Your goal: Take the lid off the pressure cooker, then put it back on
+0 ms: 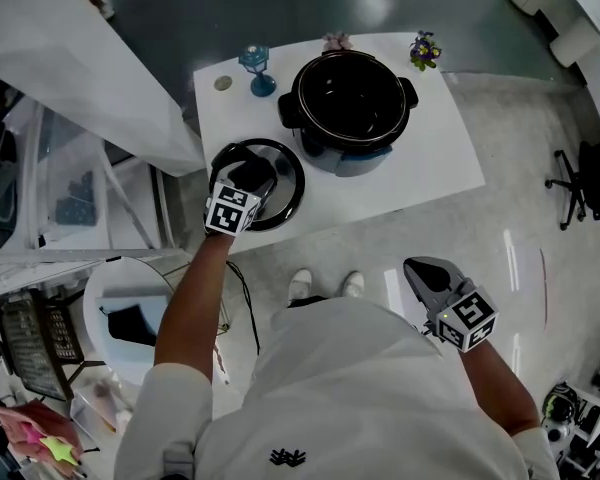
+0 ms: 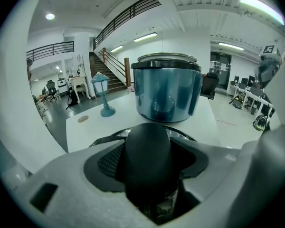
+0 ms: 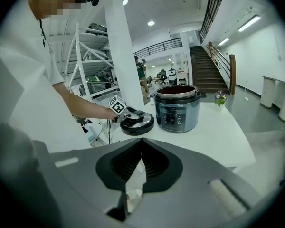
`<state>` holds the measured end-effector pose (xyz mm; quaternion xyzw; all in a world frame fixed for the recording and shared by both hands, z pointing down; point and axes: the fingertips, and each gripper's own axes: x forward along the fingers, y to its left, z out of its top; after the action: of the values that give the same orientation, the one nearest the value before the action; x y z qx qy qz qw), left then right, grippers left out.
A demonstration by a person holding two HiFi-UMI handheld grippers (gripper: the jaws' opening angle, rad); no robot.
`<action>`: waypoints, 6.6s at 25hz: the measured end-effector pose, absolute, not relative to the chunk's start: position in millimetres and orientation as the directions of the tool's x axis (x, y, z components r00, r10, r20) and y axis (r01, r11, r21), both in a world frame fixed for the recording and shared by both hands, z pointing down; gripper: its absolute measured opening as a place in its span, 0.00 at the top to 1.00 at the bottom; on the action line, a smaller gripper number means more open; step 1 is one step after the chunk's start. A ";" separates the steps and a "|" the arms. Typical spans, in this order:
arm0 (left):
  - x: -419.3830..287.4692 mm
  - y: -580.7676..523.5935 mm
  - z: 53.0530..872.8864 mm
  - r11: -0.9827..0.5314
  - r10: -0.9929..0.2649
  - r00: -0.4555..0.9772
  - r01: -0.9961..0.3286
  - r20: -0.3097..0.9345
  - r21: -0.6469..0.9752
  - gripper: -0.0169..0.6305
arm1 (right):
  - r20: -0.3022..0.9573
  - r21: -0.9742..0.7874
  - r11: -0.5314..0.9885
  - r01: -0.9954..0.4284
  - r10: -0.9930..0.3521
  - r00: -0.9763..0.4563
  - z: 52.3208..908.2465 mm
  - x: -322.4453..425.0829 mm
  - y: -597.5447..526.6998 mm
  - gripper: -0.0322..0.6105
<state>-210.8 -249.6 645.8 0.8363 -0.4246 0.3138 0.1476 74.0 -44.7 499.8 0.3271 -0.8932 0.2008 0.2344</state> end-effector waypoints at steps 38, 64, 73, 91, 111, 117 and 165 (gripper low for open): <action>-242.9 -177.1 587.8 -0.462 -0.764 0.382 -0.886 0.520 -0.029 0.46 | 0.511 -0.240 0.783 -0.573 -0.400 -0.761 504.1 50.1 -52.4 0.93; -245.0 -175.2 591.6 -0.471 -0.760 0.387 -0.882 0.521 -0.032 0.46 | 0.521 -0.239 0.797 -0.554 -0.377 -0.766 512.5 36.7 -56.7 0.93; -227.8 -212.4 618.0 -0.531 -0.715 0.425 -0.847 0.555 -0.036 0.44 | 0.543 -0.236 0.734 -0.637 -0.444 -0.713 516.9 56.3 -52.2 0.93; -211.6 -239.9 650.0 -0.578 -0.659 0.450 -0.816 0.603 -0.022 0.43 | 0.577 -0.229 0.670 -0.706 -0.491 -0.653 519.3 67.1 -42.3 0.93; -211.9 -244.0 650.3 -0.591 -0.640 0.465 -0.806 0.612 -0.005 0.53 | 0.588 -0.220 0.666 -0.712 -0.492 -0.642 520.2 71.4 -42.0 0.93; -213.5 -240.8 643.0 -0.584 -0.636 0.478 -0.811 0.606 0.027 0.53 | 0.582 -0.216 0.670 -0.710 -0.496 -0.645 515.6 74.0 -43.1 0.93; -187.7 -238.4 390.3 -0.767 -0.564 0.640 -0.639 0.522 -0.046 0.53 | 0.461 -0.277 0.719 -0.637 -0.483 -0.745 519.7 92.1 -52.5 0.93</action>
<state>-187.7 -238.4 390.3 0.9027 -0.3334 0.2626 0.0714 92.1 -52.5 519.7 0.3079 -0.9093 0.2136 0.1811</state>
